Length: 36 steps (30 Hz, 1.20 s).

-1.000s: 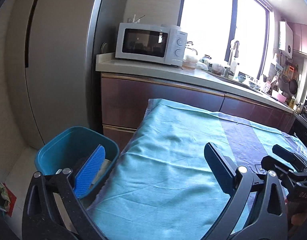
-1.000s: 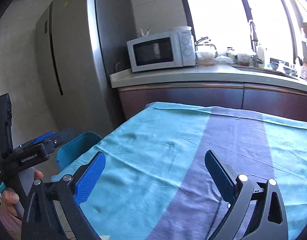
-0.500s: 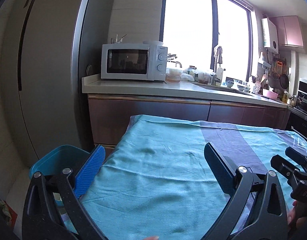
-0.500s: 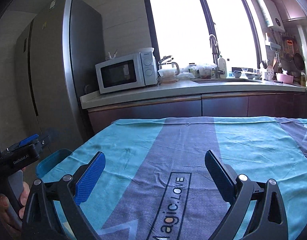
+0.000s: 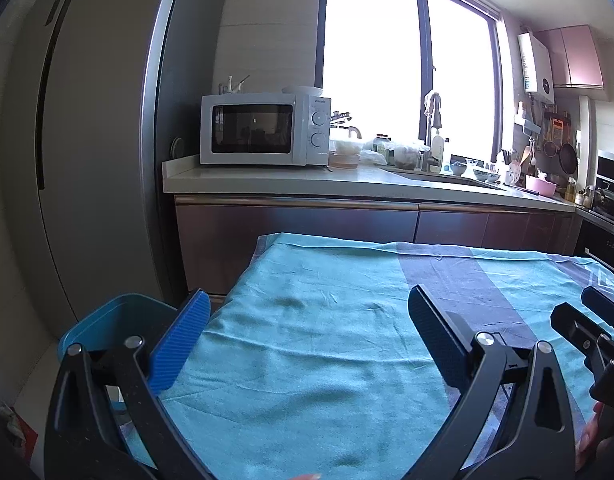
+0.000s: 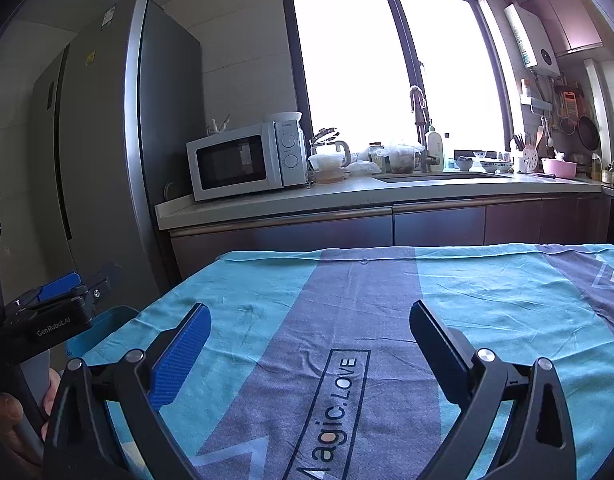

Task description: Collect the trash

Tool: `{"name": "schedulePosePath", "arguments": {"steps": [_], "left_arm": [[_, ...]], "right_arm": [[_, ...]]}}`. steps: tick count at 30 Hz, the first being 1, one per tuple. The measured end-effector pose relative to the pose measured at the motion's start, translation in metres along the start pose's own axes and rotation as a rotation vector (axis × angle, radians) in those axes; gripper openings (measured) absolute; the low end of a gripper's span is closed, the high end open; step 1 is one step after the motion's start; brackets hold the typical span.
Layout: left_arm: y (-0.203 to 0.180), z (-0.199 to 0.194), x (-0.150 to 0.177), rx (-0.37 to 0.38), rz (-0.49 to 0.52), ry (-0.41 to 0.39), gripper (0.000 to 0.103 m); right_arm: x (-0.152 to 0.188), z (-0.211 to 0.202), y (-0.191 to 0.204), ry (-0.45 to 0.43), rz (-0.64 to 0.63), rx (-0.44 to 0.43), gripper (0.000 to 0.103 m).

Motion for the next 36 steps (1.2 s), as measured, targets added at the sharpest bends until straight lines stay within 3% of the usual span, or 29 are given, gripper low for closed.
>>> {"name": "schedulePosePath", "arguments": {"steps": [36], "left_arm": [[-0.001, -0.011, 0.001, -0.026, 0.011, -0.045, 0.097]], "right_arm": [[-0.009, -0.006, -0.004, -0.039, 0.003, 0.014, 0.096]]}}
Point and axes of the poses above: each gripper's, at about its wrist camera, not at the fingertips, and z roughly the way its jaws point, y to its left, x to its underside, the point moved 8 cm from there along z, roughly the way its jaws point, and after that the axes turned 8 degrees about z, right-handed, at the moved point
